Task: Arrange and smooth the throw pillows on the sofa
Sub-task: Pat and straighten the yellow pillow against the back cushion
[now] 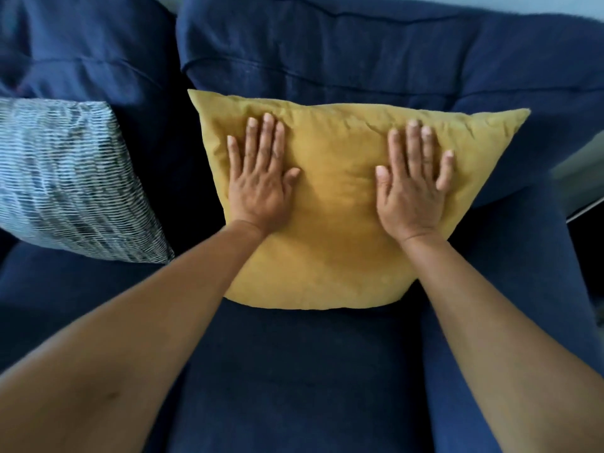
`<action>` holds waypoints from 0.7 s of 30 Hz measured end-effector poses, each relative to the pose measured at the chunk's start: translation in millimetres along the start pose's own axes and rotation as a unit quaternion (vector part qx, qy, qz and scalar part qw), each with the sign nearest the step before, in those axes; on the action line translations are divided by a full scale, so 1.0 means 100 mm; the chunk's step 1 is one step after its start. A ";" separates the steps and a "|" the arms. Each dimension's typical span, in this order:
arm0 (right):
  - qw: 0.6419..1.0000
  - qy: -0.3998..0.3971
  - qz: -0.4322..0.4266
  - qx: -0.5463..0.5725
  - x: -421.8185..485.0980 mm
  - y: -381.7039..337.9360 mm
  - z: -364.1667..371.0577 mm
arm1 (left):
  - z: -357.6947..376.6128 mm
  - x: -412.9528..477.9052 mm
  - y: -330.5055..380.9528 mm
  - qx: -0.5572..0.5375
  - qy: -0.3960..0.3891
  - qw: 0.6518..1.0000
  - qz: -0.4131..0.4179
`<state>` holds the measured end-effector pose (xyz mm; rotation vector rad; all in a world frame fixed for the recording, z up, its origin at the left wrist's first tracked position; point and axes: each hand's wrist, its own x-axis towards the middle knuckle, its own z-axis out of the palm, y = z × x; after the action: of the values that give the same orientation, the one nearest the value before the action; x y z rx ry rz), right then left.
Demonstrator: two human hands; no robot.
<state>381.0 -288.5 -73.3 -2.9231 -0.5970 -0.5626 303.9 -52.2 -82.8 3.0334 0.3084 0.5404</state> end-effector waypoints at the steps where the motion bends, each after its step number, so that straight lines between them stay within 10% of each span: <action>1: 1.000 -0.003 0.028 -0.004 -0.01 0.13 -0.01 | -0.02 0.05 -0.15 0.008 -0.005 1.000 -0.012; 5: 0.990 0.023 0.139 0.005 -0.01 0.25 -0.14 | -0.22 0.17 -0.41 0.017 -0.003 0.996 -0.093; 11: 0.996 0.010 -0.092 0.016 0.16 -0.16 -0.25 | -0.50 0.34 -0.01 0.036 0.018 0.997 0.072; 15: 1.000 -0.005 -0.004 -0.007 0.34 0.27 -0.30 | -0.66 0.49 -0.16 0.070 -0.074 0.994 0.037; 21: 0.996 0.084 -0.006 -0.005 0.30 0.45 -0.49 | -0.77 0.54 -0.08 -0.008 0.102 0.995 0.020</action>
<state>407.6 -327.8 -17.7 -2.8445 -0.5919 -0.8059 325.6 -33.1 7.3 2.9779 0.2486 0.8545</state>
